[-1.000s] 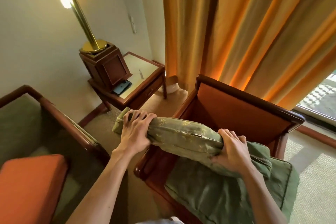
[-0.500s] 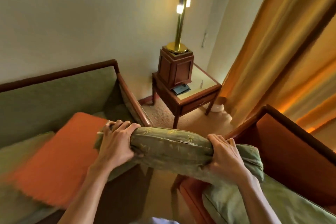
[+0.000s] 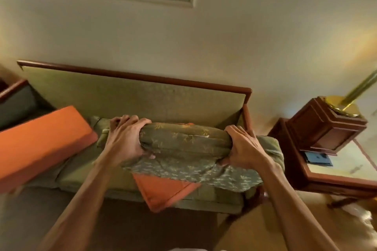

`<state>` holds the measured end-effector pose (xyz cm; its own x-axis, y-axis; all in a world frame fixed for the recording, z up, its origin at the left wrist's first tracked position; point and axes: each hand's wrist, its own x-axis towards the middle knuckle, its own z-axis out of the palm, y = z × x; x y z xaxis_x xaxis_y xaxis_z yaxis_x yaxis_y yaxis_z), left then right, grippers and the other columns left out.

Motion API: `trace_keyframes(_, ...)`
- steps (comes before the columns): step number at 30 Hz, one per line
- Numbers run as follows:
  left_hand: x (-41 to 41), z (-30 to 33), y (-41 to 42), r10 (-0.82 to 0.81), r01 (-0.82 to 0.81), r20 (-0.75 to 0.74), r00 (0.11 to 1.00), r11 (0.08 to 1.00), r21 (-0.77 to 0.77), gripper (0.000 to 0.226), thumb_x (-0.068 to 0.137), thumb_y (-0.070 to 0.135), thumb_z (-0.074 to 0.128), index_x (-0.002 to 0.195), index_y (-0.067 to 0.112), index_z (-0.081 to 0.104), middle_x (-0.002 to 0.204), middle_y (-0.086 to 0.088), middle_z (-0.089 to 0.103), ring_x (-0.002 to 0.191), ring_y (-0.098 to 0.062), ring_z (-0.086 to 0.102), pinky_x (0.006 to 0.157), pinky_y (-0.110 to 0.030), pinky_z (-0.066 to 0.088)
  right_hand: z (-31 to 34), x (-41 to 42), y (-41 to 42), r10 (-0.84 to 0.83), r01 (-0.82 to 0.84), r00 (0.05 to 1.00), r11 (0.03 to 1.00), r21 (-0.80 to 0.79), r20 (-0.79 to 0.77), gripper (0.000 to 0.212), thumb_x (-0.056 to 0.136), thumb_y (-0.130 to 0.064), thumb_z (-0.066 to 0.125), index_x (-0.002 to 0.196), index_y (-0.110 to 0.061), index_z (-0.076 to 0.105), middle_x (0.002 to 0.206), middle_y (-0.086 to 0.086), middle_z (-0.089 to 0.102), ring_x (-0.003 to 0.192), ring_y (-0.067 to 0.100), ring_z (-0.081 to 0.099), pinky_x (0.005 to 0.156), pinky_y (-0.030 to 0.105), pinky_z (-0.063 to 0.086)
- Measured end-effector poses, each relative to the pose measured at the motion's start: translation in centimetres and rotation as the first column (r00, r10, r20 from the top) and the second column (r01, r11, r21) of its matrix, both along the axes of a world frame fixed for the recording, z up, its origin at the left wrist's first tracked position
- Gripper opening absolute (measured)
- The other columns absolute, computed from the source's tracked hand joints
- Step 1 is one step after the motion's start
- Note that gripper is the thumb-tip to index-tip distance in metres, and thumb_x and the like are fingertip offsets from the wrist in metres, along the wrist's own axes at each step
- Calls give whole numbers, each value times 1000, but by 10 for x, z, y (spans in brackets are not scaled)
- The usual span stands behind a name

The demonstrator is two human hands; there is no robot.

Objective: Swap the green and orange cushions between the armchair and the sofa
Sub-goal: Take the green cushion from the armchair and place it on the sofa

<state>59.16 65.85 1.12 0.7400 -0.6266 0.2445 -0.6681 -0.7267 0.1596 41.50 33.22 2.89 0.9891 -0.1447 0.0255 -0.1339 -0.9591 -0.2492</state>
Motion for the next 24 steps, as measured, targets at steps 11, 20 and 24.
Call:
trace_keyframes(11,88,-145,-13,475,-352,-348,808,864,361,121,62,51,81,155,25,7,158,-13,15,148,-38,3,120,-59,-7,-162,183,15,67,-83,977,994,-75,-202,113,65,-59,69,152,-11,16,152,11,28,145,32,18,121,54,3)
trace_keyframes(20,120,-142,-37,466,-396,-336,818,881,258,117,48,53,83,147,30,26,144,-3,30,143,-32,15,122,-54,-2,-164,225,-17,98,-110,974,993,-48,-205,114,62,-60,74,150,-15,19,149,9,32,142,32,21,121,52,3)
trace_keyframes(24,123,-145,-41,452,-397,-333,827,891,222,112,48,50,82,144,31,27,141,-3,32,141,-31,17,122,-54,-6,-163,231,-21,79,-94,970,994,-53,-231,116,61,-61,78,150,-16,19,151,8,30,144,30,20,122,51,2)
